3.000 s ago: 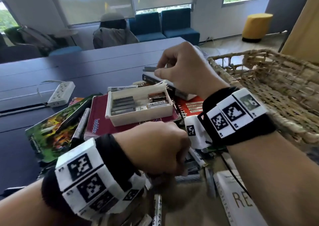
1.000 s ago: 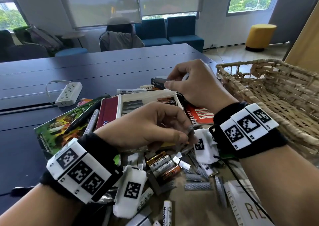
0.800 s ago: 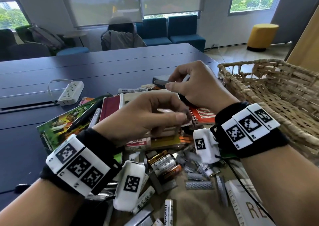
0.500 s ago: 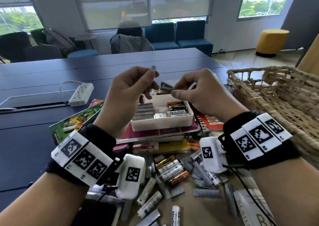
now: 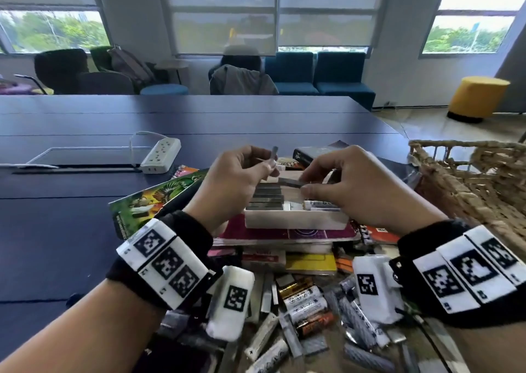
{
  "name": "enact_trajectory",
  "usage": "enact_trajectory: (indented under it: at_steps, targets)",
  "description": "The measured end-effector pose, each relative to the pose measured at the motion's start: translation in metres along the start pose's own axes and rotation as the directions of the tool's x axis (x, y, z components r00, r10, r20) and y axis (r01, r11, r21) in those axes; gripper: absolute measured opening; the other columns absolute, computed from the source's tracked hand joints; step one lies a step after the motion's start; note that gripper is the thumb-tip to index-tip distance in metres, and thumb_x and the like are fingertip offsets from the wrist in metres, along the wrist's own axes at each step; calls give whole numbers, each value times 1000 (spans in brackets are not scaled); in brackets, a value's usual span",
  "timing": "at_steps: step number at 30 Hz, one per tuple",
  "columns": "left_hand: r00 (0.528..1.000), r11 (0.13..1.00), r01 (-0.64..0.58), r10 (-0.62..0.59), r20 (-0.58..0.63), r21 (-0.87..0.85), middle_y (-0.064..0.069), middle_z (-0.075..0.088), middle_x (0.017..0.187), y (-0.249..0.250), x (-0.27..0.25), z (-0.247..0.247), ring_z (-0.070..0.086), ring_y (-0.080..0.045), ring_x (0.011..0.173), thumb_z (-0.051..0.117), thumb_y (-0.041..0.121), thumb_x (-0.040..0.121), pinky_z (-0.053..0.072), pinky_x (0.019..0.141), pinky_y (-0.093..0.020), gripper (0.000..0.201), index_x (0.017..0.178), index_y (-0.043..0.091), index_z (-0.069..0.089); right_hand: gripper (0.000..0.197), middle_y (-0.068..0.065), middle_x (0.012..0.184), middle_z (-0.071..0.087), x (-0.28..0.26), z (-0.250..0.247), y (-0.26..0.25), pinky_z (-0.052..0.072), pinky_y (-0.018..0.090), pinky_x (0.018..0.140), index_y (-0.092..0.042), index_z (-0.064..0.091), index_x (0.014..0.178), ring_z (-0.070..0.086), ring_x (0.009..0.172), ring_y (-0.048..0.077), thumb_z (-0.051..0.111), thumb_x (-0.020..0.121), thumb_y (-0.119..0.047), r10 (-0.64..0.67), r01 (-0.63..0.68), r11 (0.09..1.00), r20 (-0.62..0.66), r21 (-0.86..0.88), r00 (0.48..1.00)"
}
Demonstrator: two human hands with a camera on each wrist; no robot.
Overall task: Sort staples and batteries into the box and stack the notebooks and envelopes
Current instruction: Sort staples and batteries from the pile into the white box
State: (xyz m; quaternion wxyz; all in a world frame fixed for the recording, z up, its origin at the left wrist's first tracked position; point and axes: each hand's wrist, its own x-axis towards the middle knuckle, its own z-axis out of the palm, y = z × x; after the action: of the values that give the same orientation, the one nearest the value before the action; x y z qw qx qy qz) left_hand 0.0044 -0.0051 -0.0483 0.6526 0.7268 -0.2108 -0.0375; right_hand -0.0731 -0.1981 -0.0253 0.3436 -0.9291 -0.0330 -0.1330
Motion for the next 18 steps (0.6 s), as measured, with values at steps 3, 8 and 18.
enact_trajectory:
  at_steps: [3,8,18]
  targets:
    - [1000,999,16,-17,-4,-35,-4,77,89,0,1,0,68,-4,79,63,13,100,52,76,-21,8,101,12,71,5,-13,77,71,4,4,-5,40,9,57,-27,79,87,57,58,-4,83,84,-28,-18,18,999,5,-33,1000]
    - [997,994,31,-39,-74,-108,-10,76,93,-2,2,-2,67,-17,86,61,13,101,56,93,-45,9,104,10,70,5,-17,72,67,13,11,-10,36,4,58,-28,80,89,55,63,-12,82,85,-28,-40,34,989,-34,-147,999]
    - [986,998,-46,52,-156,37,-3,74,100,0,2,-2,70,-18,97,66,17,99,57,92,-36,9,107,17,71,13,-27,65,63,17,27,-4,36,8,59,-32,80,94,59,64,-9,80,86,-22,-46,53,988,50,-147,998]
